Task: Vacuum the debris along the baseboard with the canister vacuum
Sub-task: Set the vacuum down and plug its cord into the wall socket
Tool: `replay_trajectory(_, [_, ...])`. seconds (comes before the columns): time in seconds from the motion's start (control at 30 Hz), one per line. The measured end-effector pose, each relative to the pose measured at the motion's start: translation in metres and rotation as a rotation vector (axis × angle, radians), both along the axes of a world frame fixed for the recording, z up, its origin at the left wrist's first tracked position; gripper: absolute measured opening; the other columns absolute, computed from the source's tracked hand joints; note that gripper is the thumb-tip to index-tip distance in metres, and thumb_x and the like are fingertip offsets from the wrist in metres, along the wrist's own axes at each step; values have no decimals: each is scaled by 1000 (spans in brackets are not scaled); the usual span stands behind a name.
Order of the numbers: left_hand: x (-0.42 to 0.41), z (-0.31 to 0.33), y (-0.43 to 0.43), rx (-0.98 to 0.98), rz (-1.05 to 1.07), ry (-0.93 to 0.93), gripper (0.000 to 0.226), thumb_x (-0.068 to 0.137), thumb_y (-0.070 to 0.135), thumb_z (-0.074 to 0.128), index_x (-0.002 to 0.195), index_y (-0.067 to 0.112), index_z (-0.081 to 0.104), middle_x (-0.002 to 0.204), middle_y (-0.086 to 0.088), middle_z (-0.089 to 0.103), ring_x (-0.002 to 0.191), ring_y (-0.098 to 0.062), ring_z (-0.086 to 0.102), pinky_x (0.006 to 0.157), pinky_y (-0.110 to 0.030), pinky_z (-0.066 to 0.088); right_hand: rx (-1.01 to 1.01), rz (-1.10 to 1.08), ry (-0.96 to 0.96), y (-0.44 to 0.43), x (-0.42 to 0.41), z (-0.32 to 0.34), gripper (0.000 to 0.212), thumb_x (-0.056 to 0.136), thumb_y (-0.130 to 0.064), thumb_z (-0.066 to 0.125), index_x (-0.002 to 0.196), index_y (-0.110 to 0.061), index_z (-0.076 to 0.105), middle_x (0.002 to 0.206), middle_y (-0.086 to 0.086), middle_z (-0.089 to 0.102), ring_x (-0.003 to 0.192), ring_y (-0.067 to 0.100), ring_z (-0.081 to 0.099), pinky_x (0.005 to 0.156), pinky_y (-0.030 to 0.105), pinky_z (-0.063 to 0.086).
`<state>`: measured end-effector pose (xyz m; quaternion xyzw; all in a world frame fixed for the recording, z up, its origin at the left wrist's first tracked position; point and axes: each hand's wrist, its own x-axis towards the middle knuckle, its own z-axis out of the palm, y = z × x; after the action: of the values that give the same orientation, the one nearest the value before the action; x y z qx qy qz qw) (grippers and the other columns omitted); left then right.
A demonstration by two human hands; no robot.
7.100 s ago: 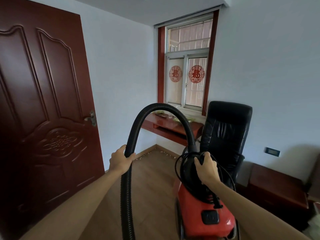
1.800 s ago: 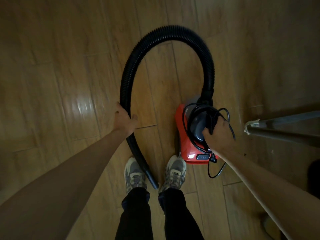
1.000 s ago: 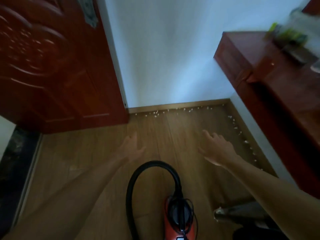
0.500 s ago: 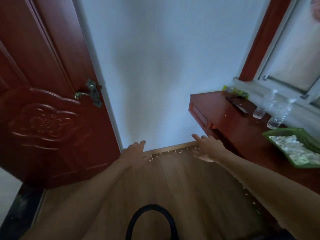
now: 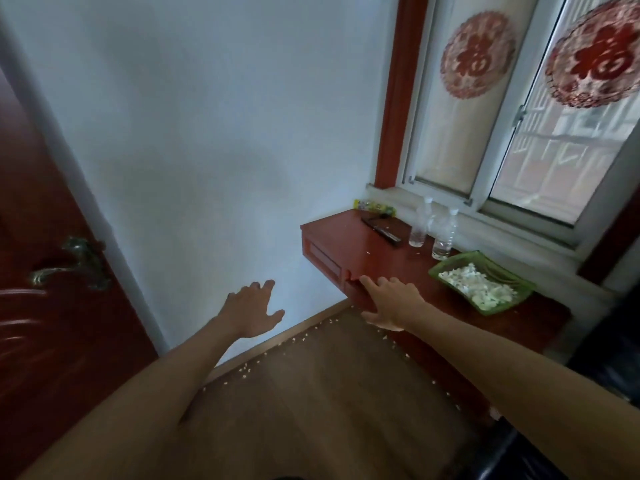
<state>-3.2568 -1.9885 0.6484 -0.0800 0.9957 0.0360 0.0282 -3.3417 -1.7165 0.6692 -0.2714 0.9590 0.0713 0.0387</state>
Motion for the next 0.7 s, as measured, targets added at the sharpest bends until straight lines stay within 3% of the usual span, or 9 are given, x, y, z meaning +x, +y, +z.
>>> replay_trajectory(0.33, [-50,-16,-27,30,-315,17,74,92,59,49,149,18,27,148,-8,46,130,-29,52,105,-43,46,56,-381,-37,-2,47,-6,82,92,-58,50,155,-26,9,146,12,41,132,33,43,100,49,44])
replay_trajectory(0.7, [-43,-4,-29,100,-597,20,67,93,54,53,143,15,32,136,-10,53,120,-28,57,98,-43,48,52,-676,-2,-8,113,20,81,92,-60,49,154,-26,9,143,12,45,127,34,48,96,48,46])
